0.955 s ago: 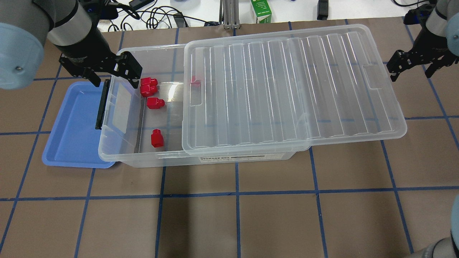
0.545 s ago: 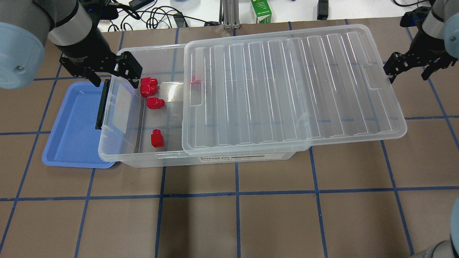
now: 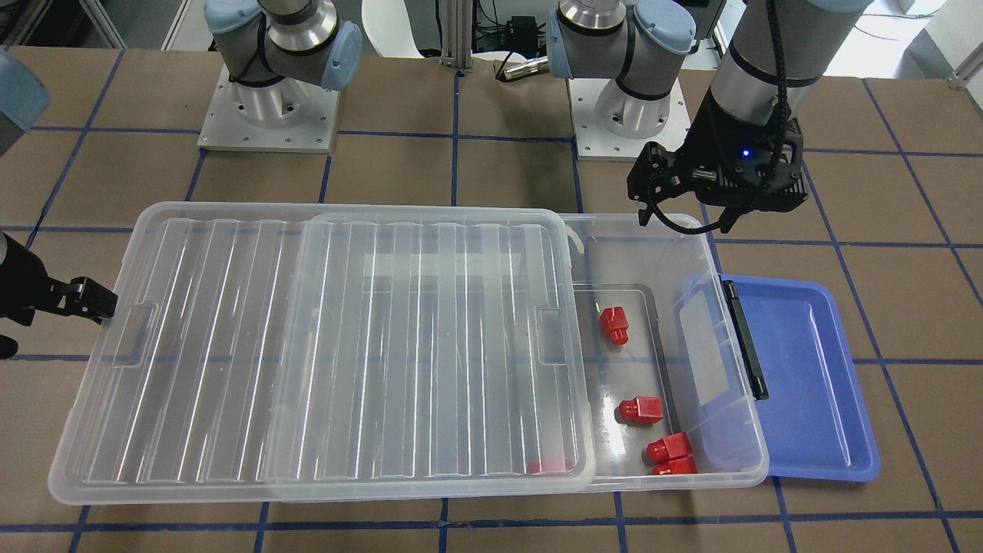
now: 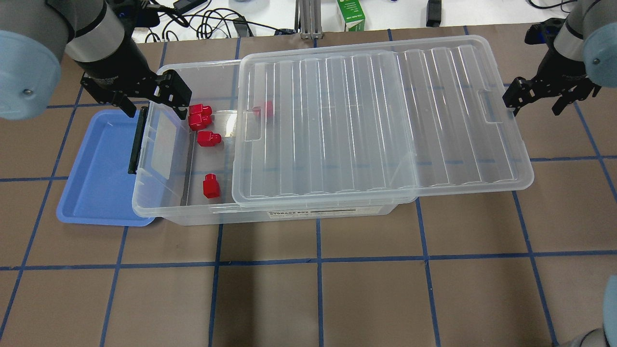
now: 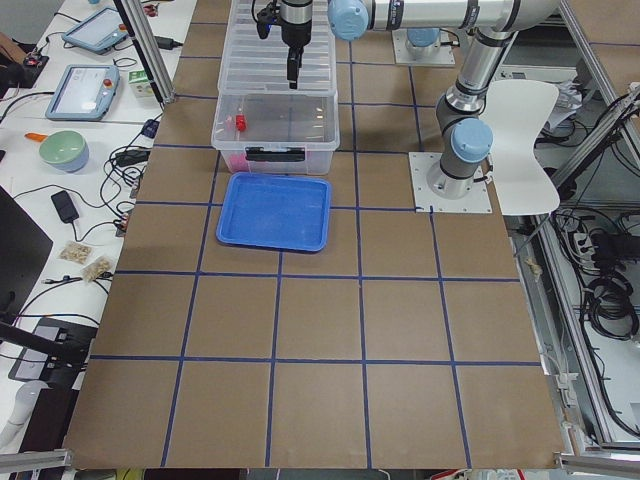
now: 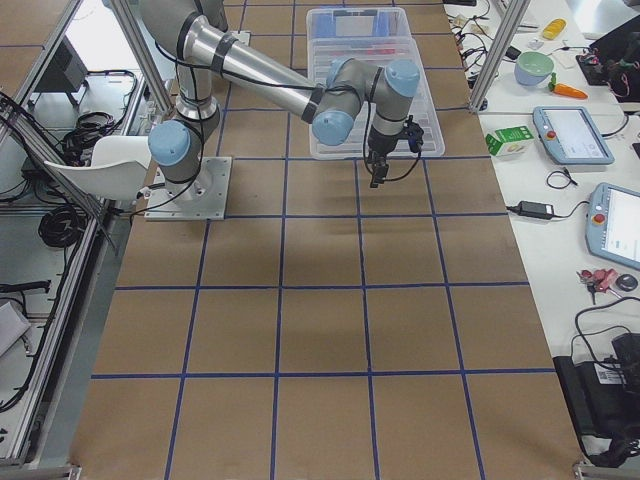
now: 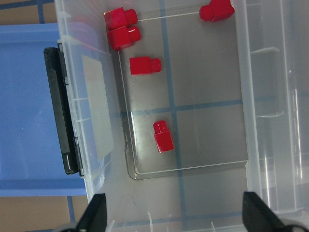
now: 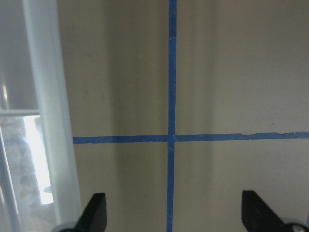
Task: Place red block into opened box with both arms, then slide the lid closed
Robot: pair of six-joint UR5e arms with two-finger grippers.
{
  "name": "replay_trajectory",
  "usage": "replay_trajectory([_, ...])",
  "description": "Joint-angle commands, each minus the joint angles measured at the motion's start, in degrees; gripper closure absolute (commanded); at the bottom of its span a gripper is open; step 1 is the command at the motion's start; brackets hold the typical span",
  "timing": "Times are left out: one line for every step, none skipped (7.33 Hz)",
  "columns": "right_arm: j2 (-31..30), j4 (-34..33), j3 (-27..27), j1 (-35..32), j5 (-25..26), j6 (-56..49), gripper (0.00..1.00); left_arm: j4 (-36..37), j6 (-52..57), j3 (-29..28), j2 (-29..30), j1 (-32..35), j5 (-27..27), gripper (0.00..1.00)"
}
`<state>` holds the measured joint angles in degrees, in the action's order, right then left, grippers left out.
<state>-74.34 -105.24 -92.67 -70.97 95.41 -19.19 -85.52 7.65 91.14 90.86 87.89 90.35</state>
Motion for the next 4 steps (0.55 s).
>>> replay_trajectory([-0.71, 0.03, -0.06, -3.45, 0.13, 4.58, 0.00, 0.00, 0.00, -0.08, 0.02, 0.00, 0.00, 0.00])
replay_trajectory([-0.98, 0.03, -0.06, -4.69, 0.04, 6.34, 0.00, 0.00, 0.00, -0.08, -0.07, 0.00, 0.00, 0.00])
replay_trajectory([-0.98, 0.03, -0.14, -5.92, 0.21, 6.88, 0.00, 0.00, 0.00, 0.00, -0.07, 0.00, 0.00, 0.00])
replay_trajectory([-0.98, 0.21, -0.14, -7.06, 0.22, 9.32, 0.00, 0.00, 0.00, -0.08, -0.16, 0.00, 0.00, 0.00])
